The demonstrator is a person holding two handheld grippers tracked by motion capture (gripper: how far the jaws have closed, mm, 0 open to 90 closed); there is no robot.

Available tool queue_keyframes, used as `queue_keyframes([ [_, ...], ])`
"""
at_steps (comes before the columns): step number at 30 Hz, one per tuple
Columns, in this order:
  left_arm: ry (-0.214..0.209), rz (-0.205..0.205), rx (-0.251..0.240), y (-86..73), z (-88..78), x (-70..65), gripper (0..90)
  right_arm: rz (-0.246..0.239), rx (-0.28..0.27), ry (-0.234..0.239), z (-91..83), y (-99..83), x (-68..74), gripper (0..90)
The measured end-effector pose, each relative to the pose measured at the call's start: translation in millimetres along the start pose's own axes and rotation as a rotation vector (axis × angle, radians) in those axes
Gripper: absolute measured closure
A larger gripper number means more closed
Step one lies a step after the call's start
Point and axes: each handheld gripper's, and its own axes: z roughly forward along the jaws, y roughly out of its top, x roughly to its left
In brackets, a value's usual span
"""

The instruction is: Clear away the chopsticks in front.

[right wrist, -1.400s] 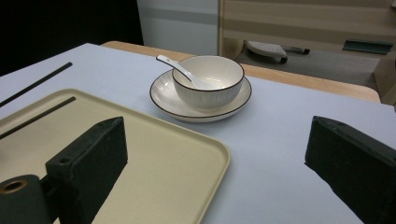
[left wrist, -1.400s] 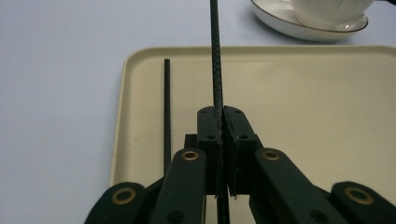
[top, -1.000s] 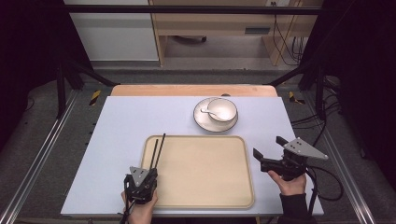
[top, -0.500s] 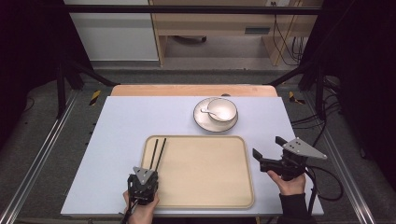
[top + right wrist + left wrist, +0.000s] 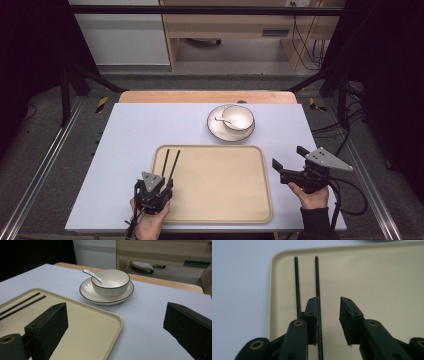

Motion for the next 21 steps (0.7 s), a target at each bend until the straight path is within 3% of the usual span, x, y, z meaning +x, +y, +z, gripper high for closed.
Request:
queue_keyframes([
  [1, -0.042, 0.009, -0.043, 11.0, -5.5, 4.5, 59.2, 0.001, -0.005, -0.004, -1.3, 0.4, -0.8, 5.8],
  [2, -0.042, 0.009, -0.043, 11.0, -5.5, 4.5, 56.4, 0.001, -0.005, -0.004, -1.3, 0.4, -0.8, 5.8],
  [5, -0.09, 0.062, -0.092, 27.7, -12.7, 12.8, 50.8, -0.001, -0.01, -0.005, -3.2, 1.0, -1.8, 5.7],
  [7, -0.138, 0.083, -0.116, 40.5, -14.8, 19.7, 39.1, 0.001, -0.015, -0.006, -4.0, 1.1, -2.0, 5.6],
  [8, -0.138, 0.083, -0.116, 40.5, -14.8, 19.7, 36.1, 0.001, -0.015, -0.006, -4.0, 1.1, -2.0, 5.6],
  [13, -0.234, 0.082, -0.153, 59.6, -17.3, 38.4, 23.4, 0.009, -0.018, -0.011, -5.3, 0.8, -3.3, 5.2],
  [16, -0.246, 0.109, -0.157, 62.2, -19.9, 46.7, 15.7, 0.014, -0.018, -0.013, -6.2, 0.0, -5.3, 5.1],
  [21, -0.243, 0.135, -0.178, 55.5, -23.6, 63.1, 12.5, 0.016, -0.01, -0.017, -5.4, -1.4, -7.3, 4.9],
])
